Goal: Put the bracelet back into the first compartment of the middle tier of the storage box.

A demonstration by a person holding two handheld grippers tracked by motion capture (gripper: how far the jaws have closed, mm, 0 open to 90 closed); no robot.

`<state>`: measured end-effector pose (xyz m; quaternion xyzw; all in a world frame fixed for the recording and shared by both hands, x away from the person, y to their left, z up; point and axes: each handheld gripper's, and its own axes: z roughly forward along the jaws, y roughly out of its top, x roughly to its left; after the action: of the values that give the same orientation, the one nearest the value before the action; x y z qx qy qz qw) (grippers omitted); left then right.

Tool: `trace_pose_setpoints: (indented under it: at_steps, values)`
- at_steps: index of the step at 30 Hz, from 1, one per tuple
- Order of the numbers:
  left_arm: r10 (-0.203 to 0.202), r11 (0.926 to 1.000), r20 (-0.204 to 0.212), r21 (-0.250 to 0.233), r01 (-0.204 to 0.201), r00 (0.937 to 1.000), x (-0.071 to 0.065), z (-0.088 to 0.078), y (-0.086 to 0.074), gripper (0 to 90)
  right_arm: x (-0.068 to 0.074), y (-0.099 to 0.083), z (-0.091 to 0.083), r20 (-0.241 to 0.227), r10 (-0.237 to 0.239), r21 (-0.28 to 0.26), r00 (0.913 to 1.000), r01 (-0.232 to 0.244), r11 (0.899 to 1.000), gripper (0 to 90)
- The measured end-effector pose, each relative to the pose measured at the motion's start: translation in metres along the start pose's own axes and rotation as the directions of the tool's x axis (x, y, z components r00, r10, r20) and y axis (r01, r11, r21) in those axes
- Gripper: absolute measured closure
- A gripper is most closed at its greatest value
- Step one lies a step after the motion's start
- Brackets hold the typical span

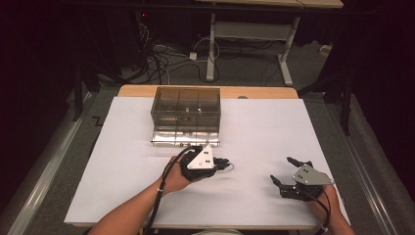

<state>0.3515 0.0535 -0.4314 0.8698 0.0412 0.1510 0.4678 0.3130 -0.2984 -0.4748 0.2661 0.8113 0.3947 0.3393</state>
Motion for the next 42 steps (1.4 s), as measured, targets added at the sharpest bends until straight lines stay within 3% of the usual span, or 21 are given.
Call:
trace_pose_setpoints:
  at_steps: [14, 25, 42]
  values:
    - [0.002, 0.9998, -0.037, 0.02, -0.001, 0.9993, 0.006, -0.006, -0.002, 82.8, 0.001, 0.0, 0.001, -0.002, -0.008, 0.003, 1.0, 0.008, 1.0, 19.6]
    - [-0.011, 0.9999, -0.049, 0.009, 0.012, 0.9987, 0.012, -0.012, -0.003, 82.8, 0.001, 0.0, 0.001, -0.005, -0.008, 0.003, 1.0, 0.008, 1.0, 19.6]
    - [-0.013, 0.9999, -0.114, -0.001, 0.013, 0.9934, 0.02, -0.024, -0.005, 82.8, 0.002, 0.0, 0.001, -0.002, -0.009, 0.006, 1.0, 0.009, 1.0, 19.6]
